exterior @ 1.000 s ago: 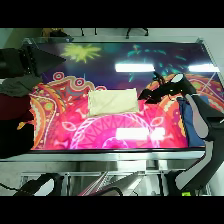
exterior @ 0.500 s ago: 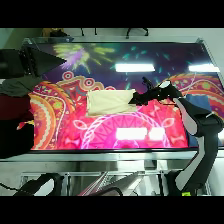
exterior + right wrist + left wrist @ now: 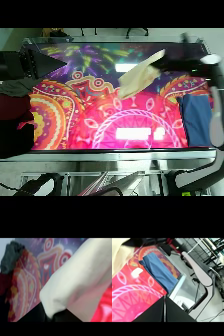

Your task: Fold the shirts.

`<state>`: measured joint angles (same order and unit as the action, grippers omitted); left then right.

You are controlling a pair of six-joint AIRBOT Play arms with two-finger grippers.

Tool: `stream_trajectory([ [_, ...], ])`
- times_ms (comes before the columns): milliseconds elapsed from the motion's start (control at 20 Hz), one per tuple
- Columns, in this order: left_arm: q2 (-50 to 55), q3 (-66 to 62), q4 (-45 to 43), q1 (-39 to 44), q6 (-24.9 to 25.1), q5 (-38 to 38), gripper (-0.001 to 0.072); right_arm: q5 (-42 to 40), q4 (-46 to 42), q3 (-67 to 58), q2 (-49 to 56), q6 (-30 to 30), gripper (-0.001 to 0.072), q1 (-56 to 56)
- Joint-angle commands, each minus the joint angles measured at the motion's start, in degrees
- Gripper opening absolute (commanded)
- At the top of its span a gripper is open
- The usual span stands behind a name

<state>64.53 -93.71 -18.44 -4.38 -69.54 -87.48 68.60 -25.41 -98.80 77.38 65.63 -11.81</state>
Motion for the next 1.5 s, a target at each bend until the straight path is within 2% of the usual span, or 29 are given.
stream_trajectory([
  [0, 0.0, 0.02, -0.02, -0.07, 0.09, -0.26, 0.001, -0.68, 0.61, -1.9, -5.09, 6.29, 0.0018, -11.89],
  [250, 0.0, 0.02, -0.02, -0.07, 0.09, -0.26, 0.0011, 0.2, -0.46, -1.9, -7.85, 14.4, 0.0018, -27.61],
  [500, 0.02, 0.02, -0.02, -0.07, 0.09, -2.03, 0.001, 9.88, -12.83, -1.9, -8.02, 21.9, 0.0017, -34.69],
  [900, 0.02, 0.02, -0.02, -0.07, 0.13, -2.6, 0.001, 19.61, -14.93, -1.9, -9.64, 22.75, 0.0017, -36.79],
  [1000, 0.02, 0.02, -0.04, -0.07, 0.2, -2.6, 0.001, 18.84, -14.19, -1.9, -10.03, 22.45, 0.0018, -36.61],
  [1150, 0.0, 0.02, -0.04, -0.07, 0.76, -3.45, 0.0011, 8.92, -3.13, -1.9, -9.9, 14.99, 0.0018, -36.48],
  [1350, 0.0, 0.02, -0.04, -0.07, 1.2, -3.89, 0.001, -8.96, 2.14, -1.9, -6.29, 4.68, 0.0018, -33.22],
  [1450, 0.02, 0.02, -0.04, -0.07, 1.2, -3.45, 0.001, -13.75, 12.96, -1.9, -2.69, -2.58, 0.0019, -32.09],
])
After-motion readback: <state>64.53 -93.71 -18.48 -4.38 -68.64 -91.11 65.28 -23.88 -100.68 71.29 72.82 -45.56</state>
